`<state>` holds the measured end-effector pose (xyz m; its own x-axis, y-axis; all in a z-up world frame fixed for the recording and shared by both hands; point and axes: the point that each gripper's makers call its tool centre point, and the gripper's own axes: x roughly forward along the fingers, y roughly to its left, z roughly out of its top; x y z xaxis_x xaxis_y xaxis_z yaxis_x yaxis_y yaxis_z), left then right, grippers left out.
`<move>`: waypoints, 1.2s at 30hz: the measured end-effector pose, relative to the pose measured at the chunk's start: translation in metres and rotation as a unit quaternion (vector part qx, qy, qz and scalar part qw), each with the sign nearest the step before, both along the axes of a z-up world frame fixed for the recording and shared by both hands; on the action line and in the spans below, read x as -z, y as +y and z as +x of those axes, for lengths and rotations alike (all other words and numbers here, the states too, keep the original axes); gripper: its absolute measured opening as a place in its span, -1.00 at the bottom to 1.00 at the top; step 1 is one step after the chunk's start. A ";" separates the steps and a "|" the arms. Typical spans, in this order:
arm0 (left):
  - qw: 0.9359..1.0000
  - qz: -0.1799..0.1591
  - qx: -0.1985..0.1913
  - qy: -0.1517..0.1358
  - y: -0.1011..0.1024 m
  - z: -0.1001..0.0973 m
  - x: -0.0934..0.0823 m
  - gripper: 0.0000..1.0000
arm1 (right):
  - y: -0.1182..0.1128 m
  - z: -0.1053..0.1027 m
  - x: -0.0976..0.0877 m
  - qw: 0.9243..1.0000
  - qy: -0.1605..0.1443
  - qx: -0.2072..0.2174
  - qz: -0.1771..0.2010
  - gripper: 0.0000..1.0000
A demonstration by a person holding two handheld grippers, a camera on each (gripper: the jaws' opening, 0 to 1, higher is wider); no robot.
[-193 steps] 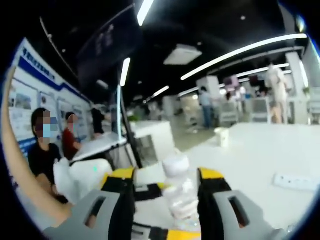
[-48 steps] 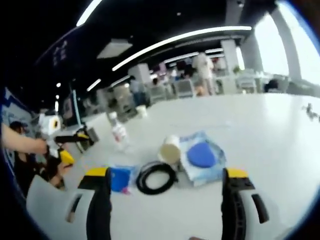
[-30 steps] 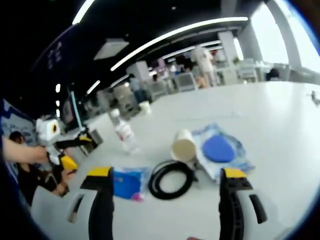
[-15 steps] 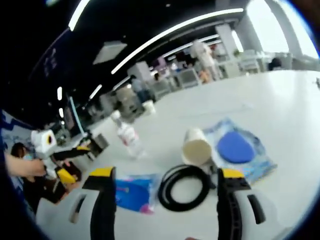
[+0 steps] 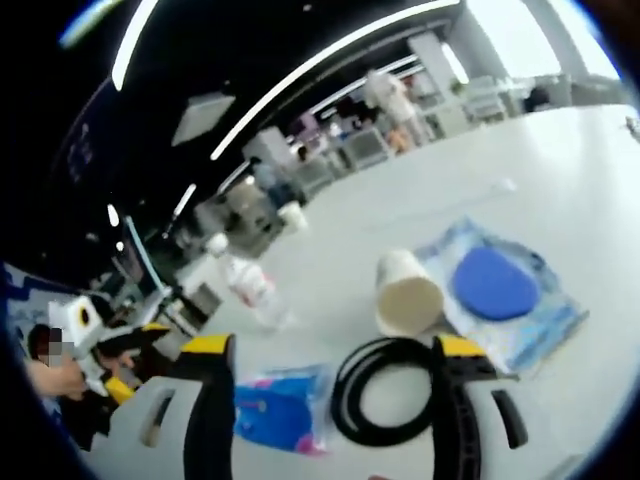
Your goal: Arrange the tabletop items into an orderly group along one side of the table until the central work area is clear of visible clutter.
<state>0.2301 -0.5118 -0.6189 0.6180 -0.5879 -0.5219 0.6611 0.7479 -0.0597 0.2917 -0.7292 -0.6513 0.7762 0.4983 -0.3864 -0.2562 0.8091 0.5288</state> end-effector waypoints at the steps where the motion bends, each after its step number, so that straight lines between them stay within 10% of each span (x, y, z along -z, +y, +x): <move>1: 1.000 0.000 0.000 0.000 0.000 0.000 0.000 0.91 | 0.001 0.001 0.001 1.000 0.003 0.002 0.002 0.55; 36: 1.000 -0.001 -0.004 0.011 0.005 -0.012 0.004 0.89 | 0.006 0.040 0.025 0.991 0.076 0.087 0.073 0.52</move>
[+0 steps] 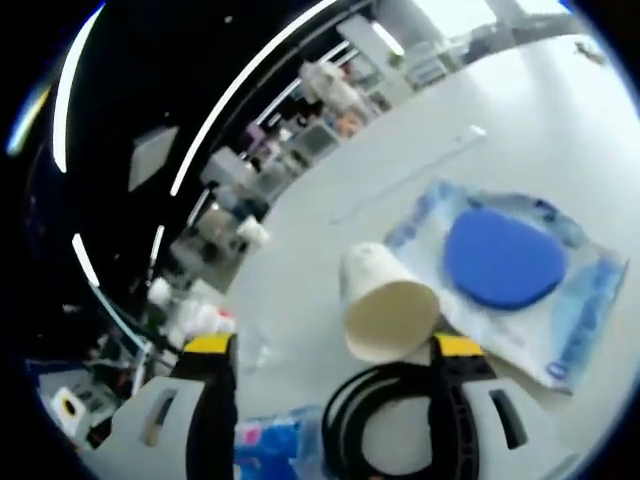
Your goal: Arrange the tabletop items into an orderly group along one side of the table until the central work area is clear of visible clutter.
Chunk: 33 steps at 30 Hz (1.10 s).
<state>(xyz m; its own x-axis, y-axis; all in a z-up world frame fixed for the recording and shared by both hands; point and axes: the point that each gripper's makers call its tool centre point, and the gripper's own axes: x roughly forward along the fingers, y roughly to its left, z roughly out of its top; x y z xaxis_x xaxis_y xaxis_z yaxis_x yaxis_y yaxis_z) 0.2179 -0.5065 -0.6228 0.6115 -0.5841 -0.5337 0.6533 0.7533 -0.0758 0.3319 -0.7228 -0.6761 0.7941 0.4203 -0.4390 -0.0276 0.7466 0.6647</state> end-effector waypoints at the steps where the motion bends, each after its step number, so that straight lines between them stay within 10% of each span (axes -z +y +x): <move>1: 1.000 0.001 0.000 0.000 0.000 0.000 0.001 0.89 | 0.000 0.001 0.000 1.000 0.000 0.000 0.001 0.52; 33: 1.000 -0.005 0.001 0.011 -0.004 0.000 0.008 0.87 | -0.006 0.038 0.020 0.999 0.004 0.027 0.023 0.45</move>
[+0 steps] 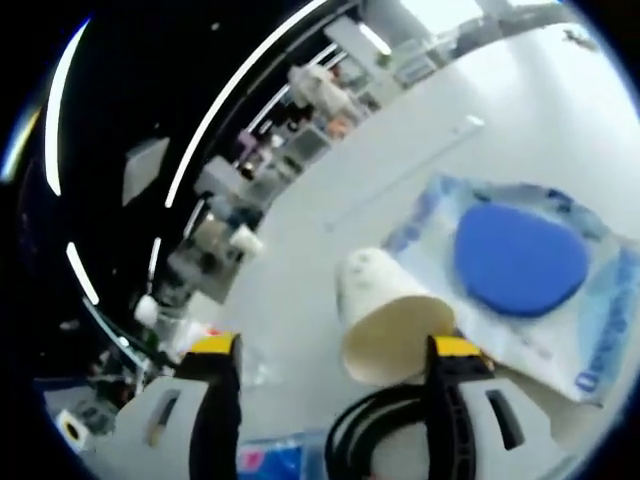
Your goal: Arrange the tabletop items into an orderly group along one side of the table until the central work area is clear of visible clutter.
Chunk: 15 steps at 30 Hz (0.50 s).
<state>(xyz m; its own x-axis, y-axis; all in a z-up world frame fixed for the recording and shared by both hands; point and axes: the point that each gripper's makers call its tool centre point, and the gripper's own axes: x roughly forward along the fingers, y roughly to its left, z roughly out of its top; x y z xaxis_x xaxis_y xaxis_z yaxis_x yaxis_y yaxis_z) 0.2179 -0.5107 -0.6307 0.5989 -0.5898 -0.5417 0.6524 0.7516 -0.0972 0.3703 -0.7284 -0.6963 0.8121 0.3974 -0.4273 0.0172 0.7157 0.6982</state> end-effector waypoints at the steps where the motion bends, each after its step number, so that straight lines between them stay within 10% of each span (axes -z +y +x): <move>1: 1.000 0.000 0.000 0.001 0.000 0.000 0.001 0.87 | 0.000 0.000 -0.001 1.000 -0.002 0.000 0.001 0.43; 15: 1.000 -0.002 -0.005 0.012 0.003 -0.009 0.005 0.88 | 0.002 0.009 -0.009 1.000 -0.021 0.009 0.002 0.11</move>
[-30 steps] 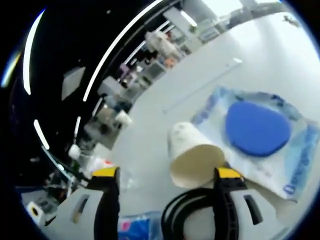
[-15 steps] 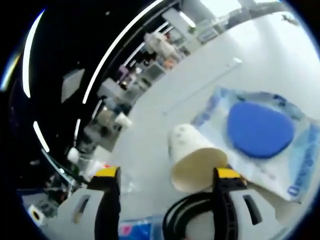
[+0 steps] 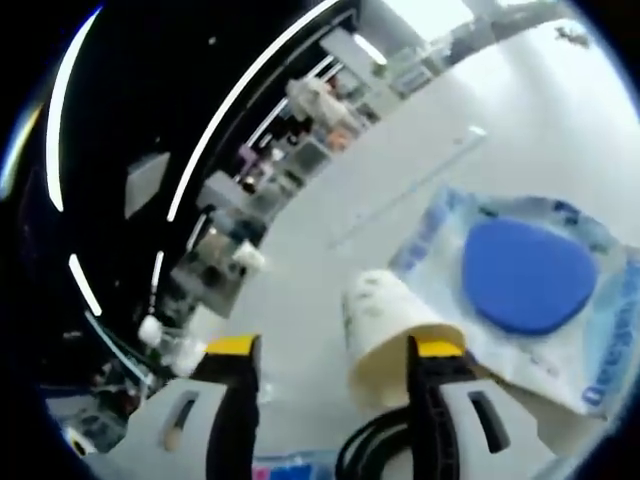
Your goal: Arrange the tabletop items into an orderly group along one side of the table until the central work area is clear of visible clutter.
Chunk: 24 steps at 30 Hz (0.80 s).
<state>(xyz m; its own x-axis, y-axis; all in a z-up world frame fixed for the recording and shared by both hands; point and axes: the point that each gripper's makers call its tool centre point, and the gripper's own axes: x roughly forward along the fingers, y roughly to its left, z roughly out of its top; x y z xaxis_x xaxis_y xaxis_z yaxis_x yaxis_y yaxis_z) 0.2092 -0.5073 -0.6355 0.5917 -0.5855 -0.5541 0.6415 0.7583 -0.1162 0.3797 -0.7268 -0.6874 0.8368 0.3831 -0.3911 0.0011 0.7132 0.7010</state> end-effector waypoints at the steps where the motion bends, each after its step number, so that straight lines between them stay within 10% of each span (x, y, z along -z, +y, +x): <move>1: 1.000 -0.001 -0.001 0.000 0.000 -0.001 0.000 0.88 | 0.001 0.000 0.001 1.000 -0.002 -0.003 -0.006 0.08; 24: 1.000 -0.005 -0.016 0.017 0.007 -0.015 0.012 0.86 | -0.012 0.012 0.002 1.000 -0.009 0.023 -0.004 -1.00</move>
